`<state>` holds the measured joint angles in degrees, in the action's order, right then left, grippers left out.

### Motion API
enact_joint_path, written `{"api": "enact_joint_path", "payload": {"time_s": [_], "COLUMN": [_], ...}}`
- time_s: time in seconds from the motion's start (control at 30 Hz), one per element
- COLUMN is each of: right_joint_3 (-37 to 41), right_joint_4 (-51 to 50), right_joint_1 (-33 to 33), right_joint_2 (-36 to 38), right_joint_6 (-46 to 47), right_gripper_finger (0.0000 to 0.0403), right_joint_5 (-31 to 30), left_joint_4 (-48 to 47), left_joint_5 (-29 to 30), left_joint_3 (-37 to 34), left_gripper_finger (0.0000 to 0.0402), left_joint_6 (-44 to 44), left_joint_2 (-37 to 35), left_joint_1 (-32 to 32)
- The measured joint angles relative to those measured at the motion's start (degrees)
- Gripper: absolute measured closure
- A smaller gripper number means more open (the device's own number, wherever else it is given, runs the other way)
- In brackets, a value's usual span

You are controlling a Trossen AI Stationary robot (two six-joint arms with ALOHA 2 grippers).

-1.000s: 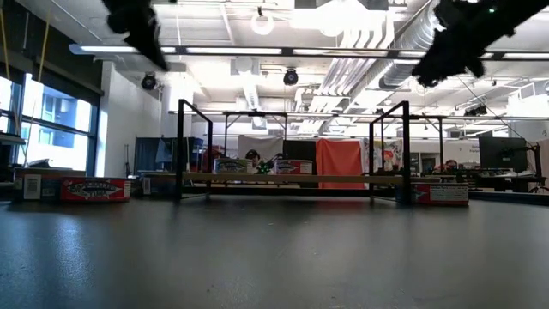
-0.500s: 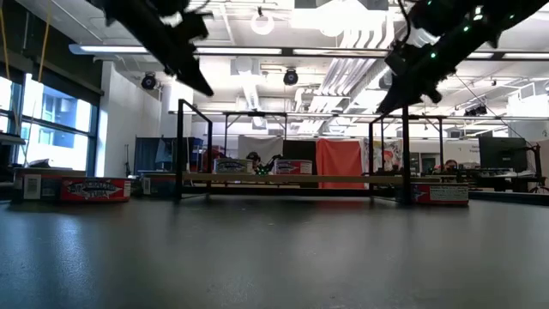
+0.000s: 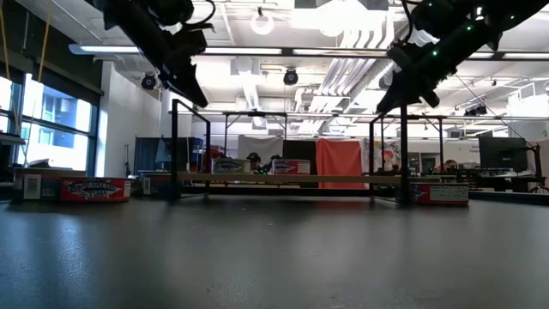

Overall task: Stack canned seafood by type on shelf
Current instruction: Move the shelf to the top, then put the blue tuna can on the shelf

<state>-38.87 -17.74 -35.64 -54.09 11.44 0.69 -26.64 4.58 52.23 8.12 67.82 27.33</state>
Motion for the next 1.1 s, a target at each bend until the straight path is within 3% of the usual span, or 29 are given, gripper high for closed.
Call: {"api": "enact_joint_path", "payload": {"time_s": [0.57, 0.83, 0.97, 1.1], "right_joint_3": [0.07, -1.25, -2.26, -2.27], "right_joint_4": [7.34, 8.96, 8.93, 7.63], "right_joint_1": [-5.63, -5.24, -0.73, 11.66], "right_joint_2": [-4.06, -0.64, 4.24, 9.08], "right_joint_6": [-7.0, -6.95, -6.42, -4.46], "right_gripper_finger": [0.0386, 0.0386, 0.0386, 0.039], "right_joint_5": [-1.12, -1.09, 1.42, 7.61], "left_joint_4": [4.25, 3.74, 3.9, 2.08], "left_joint_5": [1.3, 3.68, 3.85, 3.78], "left_joint_3": [0.02, 1.37, 2.05, 2.05], "left_gripper_finger": [0.0353, 0.0353, 0.0353, 0.0353], "left_joint_6": [3.17, 4.5, 4.41, 4.83], "left_joint_2": [-0.23, -3.62, -8.18, -11.96], "left_joint_1": [0.99, 0.93, -1.17, -6.71]}}
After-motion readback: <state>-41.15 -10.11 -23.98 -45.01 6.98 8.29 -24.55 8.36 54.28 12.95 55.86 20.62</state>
